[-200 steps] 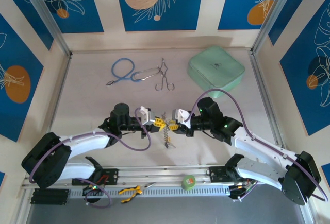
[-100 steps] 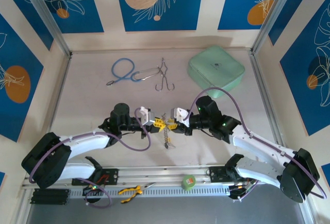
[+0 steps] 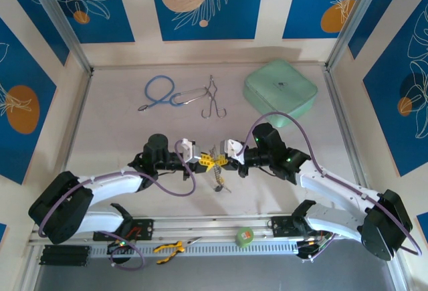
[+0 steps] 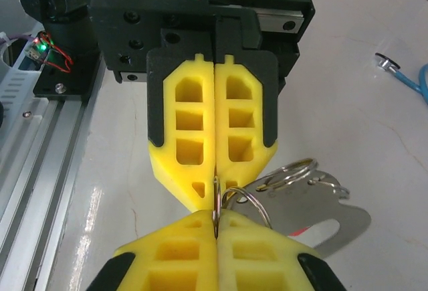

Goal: Put the keys on the keyring

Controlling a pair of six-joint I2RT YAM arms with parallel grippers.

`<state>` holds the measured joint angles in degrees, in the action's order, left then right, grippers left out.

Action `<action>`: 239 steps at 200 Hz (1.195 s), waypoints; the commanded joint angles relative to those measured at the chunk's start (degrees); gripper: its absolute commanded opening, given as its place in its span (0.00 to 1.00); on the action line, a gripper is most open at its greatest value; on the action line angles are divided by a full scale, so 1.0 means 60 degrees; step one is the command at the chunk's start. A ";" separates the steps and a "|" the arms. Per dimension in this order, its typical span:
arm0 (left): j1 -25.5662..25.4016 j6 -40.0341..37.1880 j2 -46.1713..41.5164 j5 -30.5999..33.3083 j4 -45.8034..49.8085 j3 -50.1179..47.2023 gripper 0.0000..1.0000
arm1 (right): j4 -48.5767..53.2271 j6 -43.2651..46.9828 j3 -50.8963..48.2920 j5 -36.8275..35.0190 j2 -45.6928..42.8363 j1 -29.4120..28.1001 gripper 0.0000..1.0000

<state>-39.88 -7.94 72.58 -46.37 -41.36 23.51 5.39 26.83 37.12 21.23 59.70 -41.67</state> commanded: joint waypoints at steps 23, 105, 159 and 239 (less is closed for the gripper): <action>-0.0077 -0.0486 -0.0349 0.0238 0.0876 0.0255 0.17 | 0.1473 0.0864 0.1036 -0.0139 0.0263 -0.0102 0.00; -0.0080 -0.0859 -0.0568 0.0250 0.1694 0.0557 0.16 | 0.4118 0.2200 0.2761 -0.1489 0.1402 -0.0770 0.00; -0.0081 -0.0994 -0.0608 0.0155 0.1910 0.0613 0.00 | 0.4337 0.2111 0.3265 -0.1413 0.1765 -0.0992 0.00; -0.0090 -0.0473 -0.0759 0.0010 0.0406 -0.0040 0.00 | 0.2006 0.0071 0.0998 0.0462 0.0538 0.0132 0.27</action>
<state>-39.90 -11.97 68.58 -44.36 -34.04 24.14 21.87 31.46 45.34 19.42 63.70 -41.10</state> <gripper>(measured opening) 0.063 0.273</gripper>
